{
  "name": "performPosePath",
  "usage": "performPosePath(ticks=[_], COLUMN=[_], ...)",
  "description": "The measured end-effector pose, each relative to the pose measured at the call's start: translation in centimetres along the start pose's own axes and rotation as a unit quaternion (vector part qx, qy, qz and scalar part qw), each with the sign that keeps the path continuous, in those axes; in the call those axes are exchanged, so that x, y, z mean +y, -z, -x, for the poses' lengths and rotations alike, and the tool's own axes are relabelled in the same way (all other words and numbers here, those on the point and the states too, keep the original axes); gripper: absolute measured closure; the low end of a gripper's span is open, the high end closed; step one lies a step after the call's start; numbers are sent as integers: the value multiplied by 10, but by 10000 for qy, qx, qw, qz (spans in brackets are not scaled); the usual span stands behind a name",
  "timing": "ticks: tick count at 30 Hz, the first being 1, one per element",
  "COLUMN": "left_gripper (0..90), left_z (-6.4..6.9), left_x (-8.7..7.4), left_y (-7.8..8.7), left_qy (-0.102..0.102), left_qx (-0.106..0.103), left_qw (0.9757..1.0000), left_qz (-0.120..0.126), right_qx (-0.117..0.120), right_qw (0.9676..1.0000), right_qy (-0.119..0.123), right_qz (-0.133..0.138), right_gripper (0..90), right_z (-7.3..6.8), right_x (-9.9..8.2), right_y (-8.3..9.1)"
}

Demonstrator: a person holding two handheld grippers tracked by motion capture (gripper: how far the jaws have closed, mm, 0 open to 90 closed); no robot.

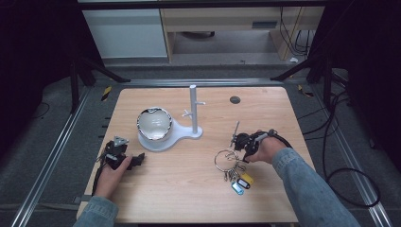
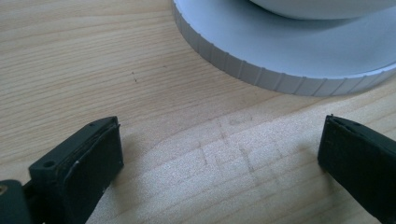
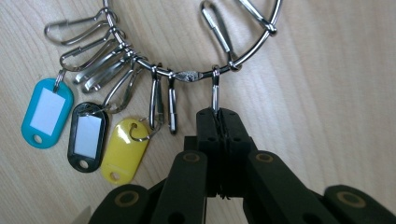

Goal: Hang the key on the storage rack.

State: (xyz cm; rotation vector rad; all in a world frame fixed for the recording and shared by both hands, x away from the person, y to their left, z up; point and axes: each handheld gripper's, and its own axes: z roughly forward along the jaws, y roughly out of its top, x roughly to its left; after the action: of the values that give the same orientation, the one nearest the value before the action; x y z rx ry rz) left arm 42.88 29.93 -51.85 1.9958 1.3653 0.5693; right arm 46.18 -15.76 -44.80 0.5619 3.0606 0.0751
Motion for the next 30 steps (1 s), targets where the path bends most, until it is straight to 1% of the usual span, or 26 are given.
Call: performPosePath(ticks=[5, 10, 15, 17, 18, 19, 23, 27, 30], left_gripper=[0, 0, 0, 0, 0, 0, 0, 0, 0], left_z=[0, 0, 0, 0, 0, 0, 0, 0, 0], left_x=[0, 0, 0, 0, 0, 0, 0, 0, 0], left_y=[0, 0, 0, 0, 0, 0, 0, 0, 0], left_qy=[0, -3, 0, -1, 1, 1, 5, 3, 2], left_qx=[0, 1, 2, 3, 3, 3, 5, 4, 4], left_qw=[10000, 10000, 10000, 10000, 10000, 10000, 10000, 10000, 10000], left_qz=[-1, 0, 1, 1, 2, 2, 8, 7, 8], right_qx=[-62, -118, -152, -176, -226, -226, -294, -348, -432], right_qw=[9998, 9994, 9989, 9985, 9983, 9983, 9978, 9973, 9966], right_qy=[-56, -28, -76, -58, -46, -46, -43, -100, -118], right_qz=[159, 314, 436, 508, 535, 535, 586, 641, 692], right_gripper=[886, 886, 887, 887, 887, 887, 887, 887, 887], right_z=[1, 2, 2, 3, 4, 4, 5, 7, 8], right_x=[-1, -2, -1, -1, -1, -1, -1, -2, -3], right_y=[19, 38, 52, 60, 67, 67, 79, 88, 94])
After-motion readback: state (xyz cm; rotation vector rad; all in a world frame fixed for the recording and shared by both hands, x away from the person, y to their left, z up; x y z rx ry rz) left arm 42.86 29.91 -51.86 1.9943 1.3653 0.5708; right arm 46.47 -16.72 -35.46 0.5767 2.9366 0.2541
